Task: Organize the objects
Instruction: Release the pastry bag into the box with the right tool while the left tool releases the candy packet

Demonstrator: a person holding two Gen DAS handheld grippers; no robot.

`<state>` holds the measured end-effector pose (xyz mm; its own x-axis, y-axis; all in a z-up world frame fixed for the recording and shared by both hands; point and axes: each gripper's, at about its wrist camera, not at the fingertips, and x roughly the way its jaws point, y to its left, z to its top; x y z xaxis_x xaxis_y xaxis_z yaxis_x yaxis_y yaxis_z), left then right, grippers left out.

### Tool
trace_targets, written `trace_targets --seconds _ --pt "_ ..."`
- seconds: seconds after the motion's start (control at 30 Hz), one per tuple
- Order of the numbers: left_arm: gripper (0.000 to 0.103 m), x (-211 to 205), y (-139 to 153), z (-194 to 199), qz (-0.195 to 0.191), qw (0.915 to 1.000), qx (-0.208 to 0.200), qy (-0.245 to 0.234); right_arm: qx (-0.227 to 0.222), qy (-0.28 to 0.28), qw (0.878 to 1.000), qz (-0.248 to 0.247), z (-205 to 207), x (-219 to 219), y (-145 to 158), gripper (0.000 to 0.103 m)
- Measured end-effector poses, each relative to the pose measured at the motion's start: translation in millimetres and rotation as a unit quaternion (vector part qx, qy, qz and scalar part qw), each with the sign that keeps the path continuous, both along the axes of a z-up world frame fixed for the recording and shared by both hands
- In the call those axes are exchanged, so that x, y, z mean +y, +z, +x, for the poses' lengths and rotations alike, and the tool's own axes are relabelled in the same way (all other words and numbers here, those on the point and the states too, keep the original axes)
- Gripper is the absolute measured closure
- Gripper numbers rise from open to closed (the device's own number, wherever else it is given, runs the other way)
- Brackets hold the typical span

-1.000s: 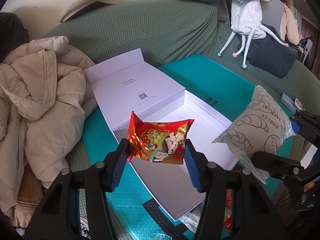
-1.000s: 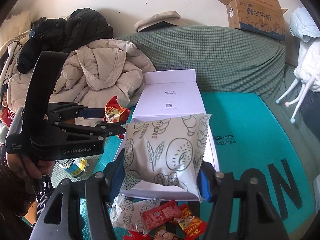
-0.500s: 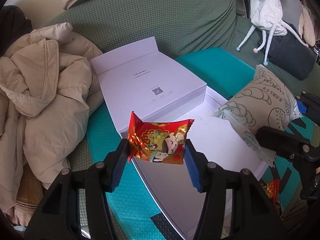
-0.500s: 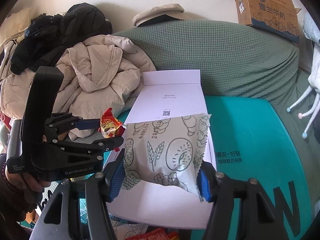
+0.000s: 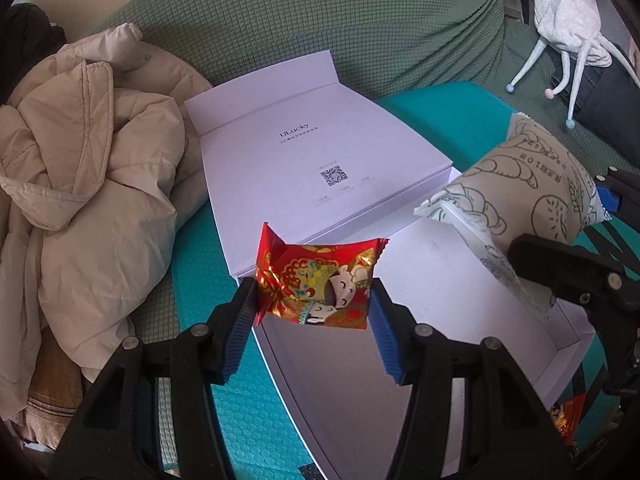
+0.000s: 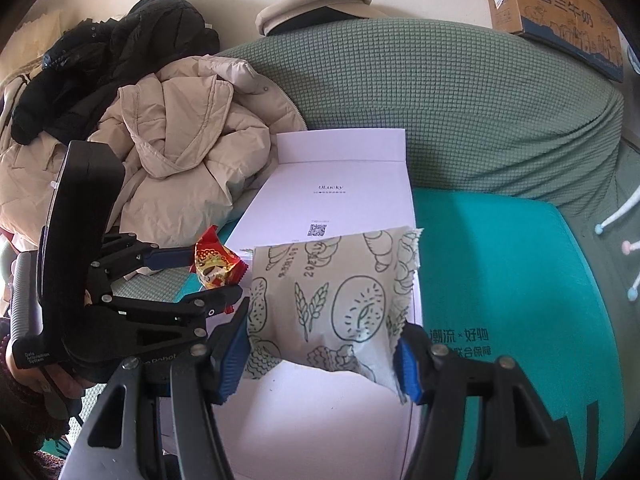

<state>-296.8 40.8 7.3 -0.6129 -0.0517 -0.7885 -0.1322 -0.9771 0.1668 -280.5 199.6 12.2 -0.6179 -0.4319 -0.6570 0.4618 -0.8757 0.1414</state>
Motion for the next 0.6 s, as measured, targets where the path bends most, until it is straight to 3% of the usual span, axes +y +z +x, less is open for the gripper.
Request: trace_targets --seconds 0.6 --pt "0.05 11 -41 -23 -0.01 0.9983 -0.058 0.005 -0.055 0.033 0.998 0.009 -33 -2 -48 0.04"
